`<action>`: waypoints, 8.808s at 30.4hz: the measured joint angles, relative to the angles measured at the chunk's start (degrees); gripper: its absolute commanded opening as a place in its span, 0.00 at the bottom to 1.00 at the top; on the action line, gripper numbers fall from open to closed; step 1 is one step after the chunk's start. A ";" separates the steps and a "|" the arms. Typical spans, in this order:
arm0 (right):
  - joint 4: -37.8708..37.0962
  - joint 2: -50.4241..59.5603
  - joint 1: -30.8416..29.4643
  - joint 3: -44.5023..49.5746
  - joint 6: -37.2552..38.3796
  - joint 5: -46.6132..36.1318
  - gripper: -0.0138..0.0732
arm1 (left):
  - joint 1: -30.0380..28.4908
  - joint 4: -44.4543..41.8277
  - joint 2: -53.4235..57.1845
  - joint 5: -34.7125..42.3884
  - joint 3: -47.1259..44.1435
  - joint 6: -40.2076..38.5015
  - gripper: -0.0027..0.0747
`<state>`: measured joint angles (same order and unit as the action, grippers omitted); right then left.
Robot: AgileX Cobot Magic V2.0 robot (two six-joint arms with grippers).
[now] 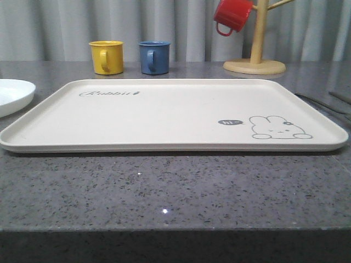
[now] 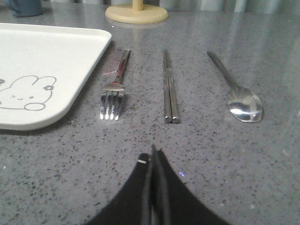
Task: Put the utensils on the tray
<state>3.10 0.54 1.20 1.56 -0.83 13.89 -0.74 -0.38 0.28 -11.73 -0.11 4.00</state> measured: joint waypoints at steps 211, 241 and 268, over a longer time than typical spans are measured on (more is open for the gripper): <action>0.74 -21.35 0.00 -30.95 0.00 7.64 0.84 | 46.90 -7.53 -95.33 -41.42 78.17 5.82 0.01; 0.74 -21.35 0.00 -30.95 0.00 7.64 0.84 | 33.36 -5.65 -85.61 -41.81 80.89 3.81 0.03; 0.74 -21.35 0.00 -30.95 0.00 7.64 0.84 | 10.87 2.79 -35.19 -5.50 27.89 3.33 0.01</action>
<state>3.84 -20.81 1.20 -29.39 -0.83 21.53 10.13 2.41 -34.90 -17.23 27.79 7.33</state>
